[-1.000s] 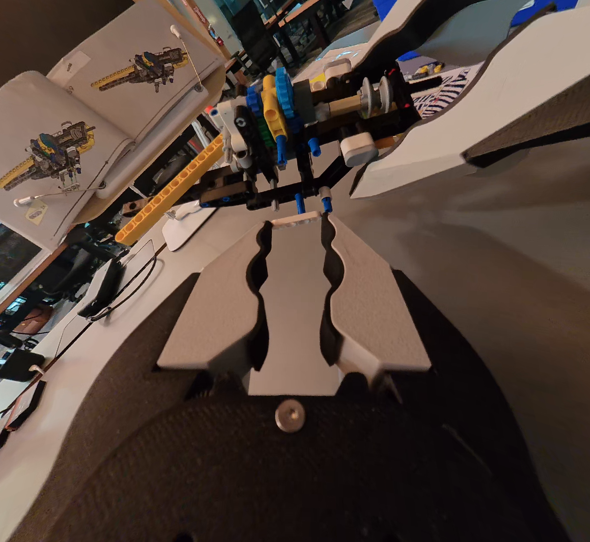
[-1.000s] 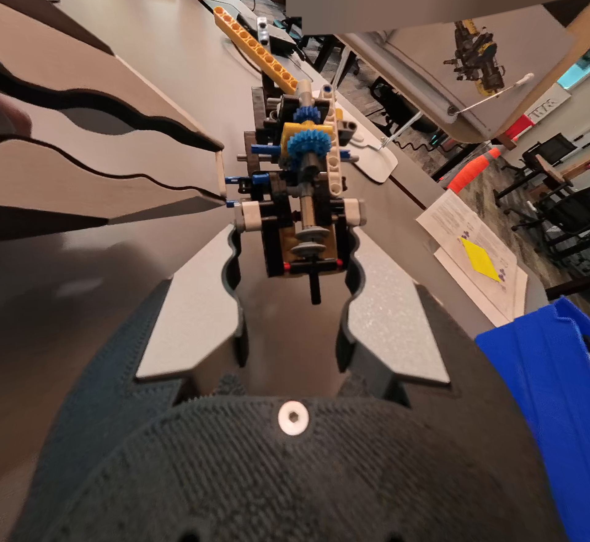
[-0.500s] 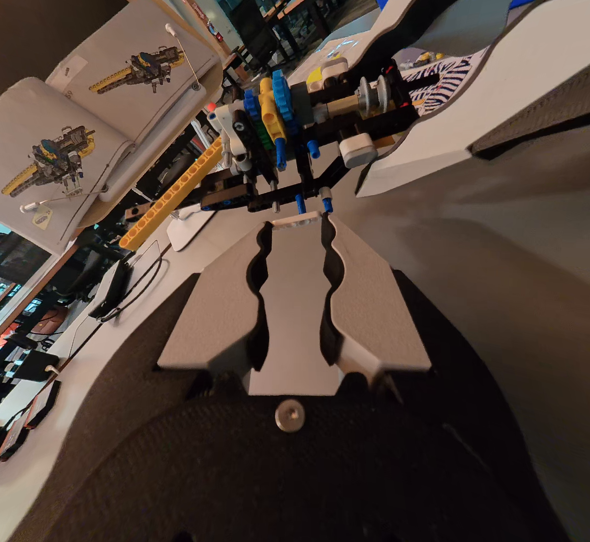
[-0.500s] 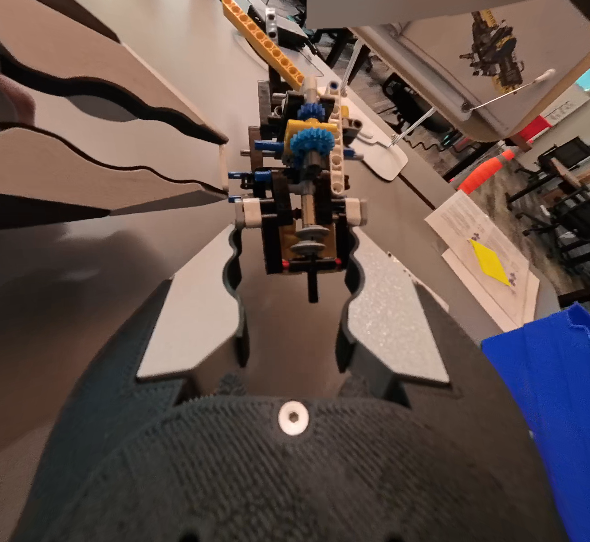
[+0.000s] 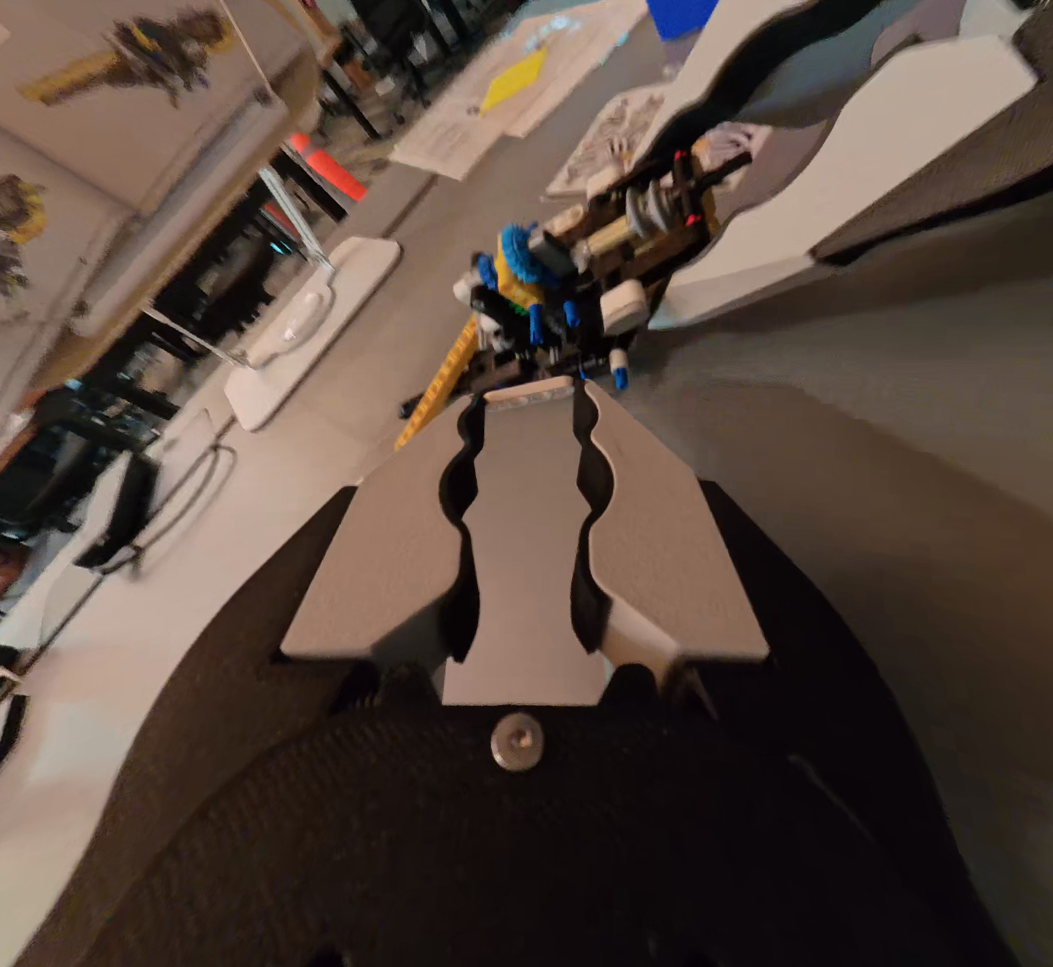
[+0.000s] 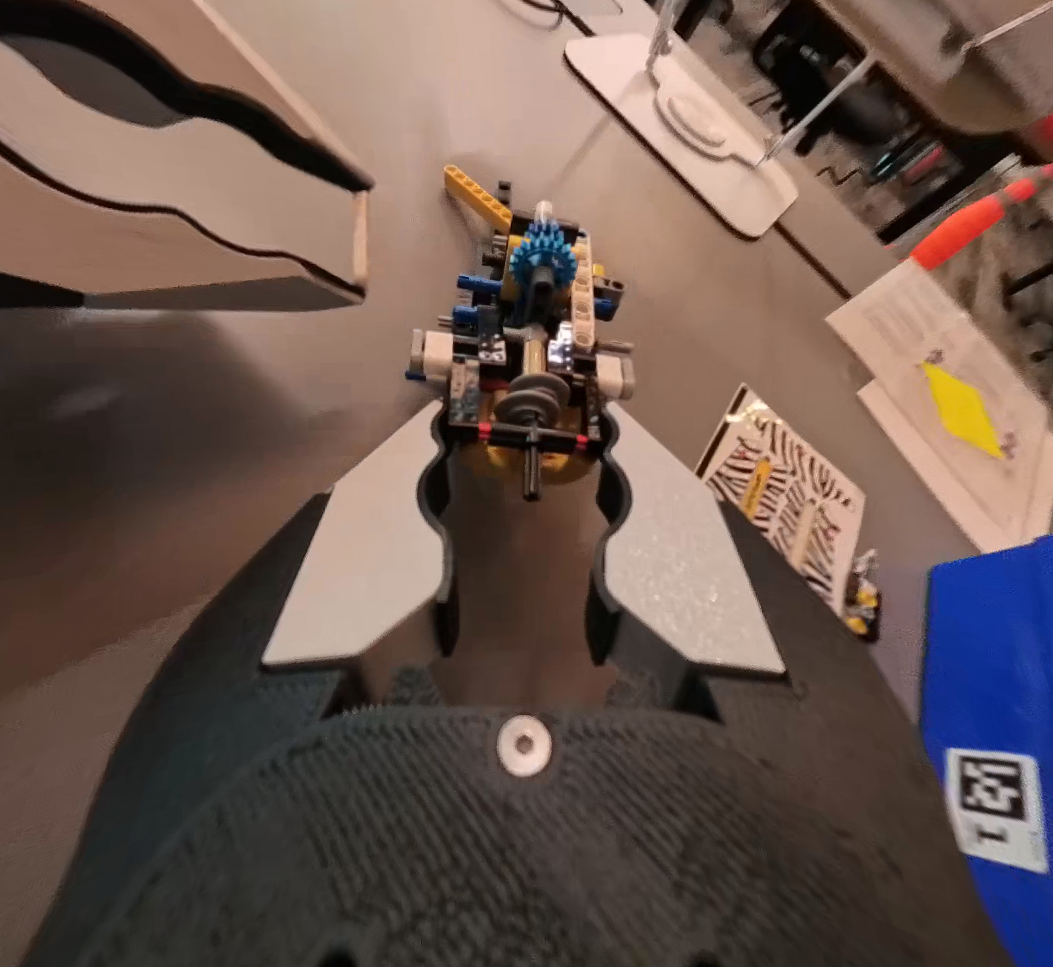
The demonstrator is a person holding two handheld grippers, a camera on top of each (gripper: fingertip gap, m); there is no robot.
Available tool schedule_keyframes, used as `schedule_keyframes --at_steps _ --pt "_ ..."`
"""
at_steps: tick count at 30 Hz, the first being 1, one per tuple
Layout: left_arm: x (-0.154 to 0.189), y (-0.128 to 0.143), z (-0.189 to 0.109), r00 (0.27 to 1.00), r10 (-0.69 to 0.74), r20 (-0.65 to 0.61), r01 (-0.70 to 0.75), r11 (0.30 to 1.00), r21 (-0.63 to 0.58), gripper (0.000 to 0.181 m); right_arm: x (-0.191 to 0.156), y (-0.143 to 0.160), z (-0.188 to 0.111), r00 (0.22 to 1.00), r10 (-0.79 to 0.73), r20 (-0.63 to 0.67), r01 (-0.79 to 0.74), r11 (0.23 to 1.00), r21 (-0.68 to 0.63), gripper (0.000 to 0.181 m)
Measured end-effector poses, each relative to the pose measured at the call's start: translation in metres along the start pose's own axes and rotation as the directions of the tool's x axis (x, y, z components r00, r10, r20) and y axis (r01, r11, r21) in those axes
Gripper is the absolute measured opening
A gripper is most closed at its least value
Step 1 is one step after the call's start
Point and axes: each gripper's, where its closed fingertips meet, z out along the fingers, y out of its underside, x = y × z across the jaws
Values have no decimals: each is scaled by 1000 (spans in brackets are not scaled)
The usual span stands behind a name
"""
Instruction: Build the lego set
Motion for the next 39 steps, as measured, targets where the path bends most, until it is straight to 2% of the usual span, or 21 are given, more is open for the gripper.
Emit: schedule_keyframes --at_steps 4,8,12,13,16,19,22,28,39 --pt "8 22 10 984 -114 -136 92 983 -159 33 4 19 3 995 79 52 -75 994 -74 50" --pt "17 30 15 920 -277 -278 207 944 -256 34 -6 22 3 980 143 140 -130 987 -96 49" --pt "18 29 20 864 -370 -342 278 916 -288 34 -10 25 1 978 115 172 -96 989 -112 52" --pt "19 29 20 850 -384 -360 287 911 -295 34 -11 26 0 976 111 186 -90 989 -115 57" --pt "18 30 23 826 -421 -375 312 896 -317 34 -11 26 -2 962 142 233 -118 986 -114 74" --pt "19 30 26 825 -417 -381 304 896 -323 34 1 25 -3 946 207 249 -187 977 -99 78" --pt "24 35 29 831 -398 -388 261 896 -359 34 12 23 -3 923 260 283 -242 965 -98 76" --pt "25 35 29 836 -389 -387 251 898 -361 34 8 27 -2 893 241 379 -206 970 -133 75" --pt "27 32 24 756 -485 -439 332 863 -382 35 2 17 0 830 295 474 -276 955 -110 73"
